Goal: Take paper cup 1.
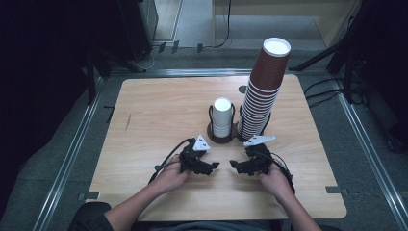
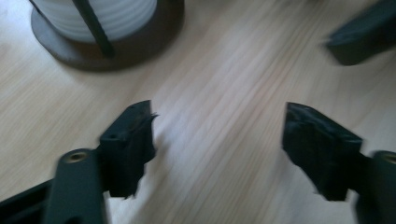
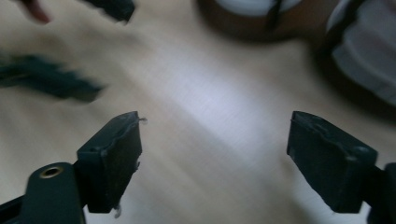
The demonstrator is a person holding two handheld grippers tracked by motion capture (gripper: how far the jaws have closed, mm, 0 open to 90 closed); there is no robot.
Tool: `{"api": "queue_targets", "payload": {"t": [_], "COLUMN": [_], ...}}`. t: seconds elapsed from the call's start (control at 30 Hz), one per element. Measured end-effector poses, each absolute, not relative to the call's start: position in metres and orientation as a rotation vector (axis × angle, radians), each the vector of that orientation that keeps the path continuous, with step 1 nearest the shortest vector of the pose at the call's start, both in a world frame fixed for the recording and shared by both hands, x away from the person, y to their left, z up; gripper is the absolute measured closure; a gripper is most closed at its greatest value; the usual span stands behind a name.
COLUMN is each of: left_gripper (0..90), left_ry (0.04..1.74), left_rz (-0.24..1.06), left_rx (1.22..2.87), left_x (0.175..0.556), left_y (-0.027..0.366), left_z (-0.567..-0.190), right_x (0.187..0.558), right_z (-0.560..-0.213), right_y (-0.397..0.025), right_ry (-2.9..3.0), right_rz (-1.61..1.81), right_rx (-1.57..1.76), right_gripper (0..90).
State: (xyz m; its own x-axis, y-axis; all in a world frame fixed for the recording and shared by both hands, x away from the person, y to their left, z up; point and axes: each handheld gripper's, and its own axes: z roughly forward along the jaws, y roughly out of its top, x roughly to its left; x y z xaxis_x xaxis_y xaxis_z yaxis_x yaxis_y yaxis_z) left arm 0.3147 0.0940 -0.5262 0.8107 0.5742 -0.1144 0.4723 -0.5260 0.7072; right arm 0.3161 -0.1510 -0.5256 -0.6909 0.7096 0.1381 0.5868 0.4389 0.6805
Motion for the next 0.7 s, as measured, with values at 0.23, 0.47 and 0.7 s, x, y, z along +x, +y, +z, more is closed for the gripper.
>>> {"api": "queue_targets", "payload": {"t": [0.23,0.47,0.7], "left_gripper": [12.8,14.2,21.1], "left_ry": [0.703,0.679,0.667], "left_rz": [0.214,0.068,0.070], "left_rx": [2.241,2.221,2.241], "left_x": [0.328,0.338,0.335], "left_y": [0.108,0.128,0.133], "left_z": [-0.506,-0.498,-0.495], "right_x": [0.323,0.326,0.320], "right_z": [-0.505,-0.501,-0.498], "right_y": [-0.152,-0.147,-0.141], "right_ry": [2.526,2.513,2.534], "right_rz": [1.166,1.191,1.169], "right_rx": [1.080,1.050,0.961], "right_gripper": [13.6,18.5,22.4]}}
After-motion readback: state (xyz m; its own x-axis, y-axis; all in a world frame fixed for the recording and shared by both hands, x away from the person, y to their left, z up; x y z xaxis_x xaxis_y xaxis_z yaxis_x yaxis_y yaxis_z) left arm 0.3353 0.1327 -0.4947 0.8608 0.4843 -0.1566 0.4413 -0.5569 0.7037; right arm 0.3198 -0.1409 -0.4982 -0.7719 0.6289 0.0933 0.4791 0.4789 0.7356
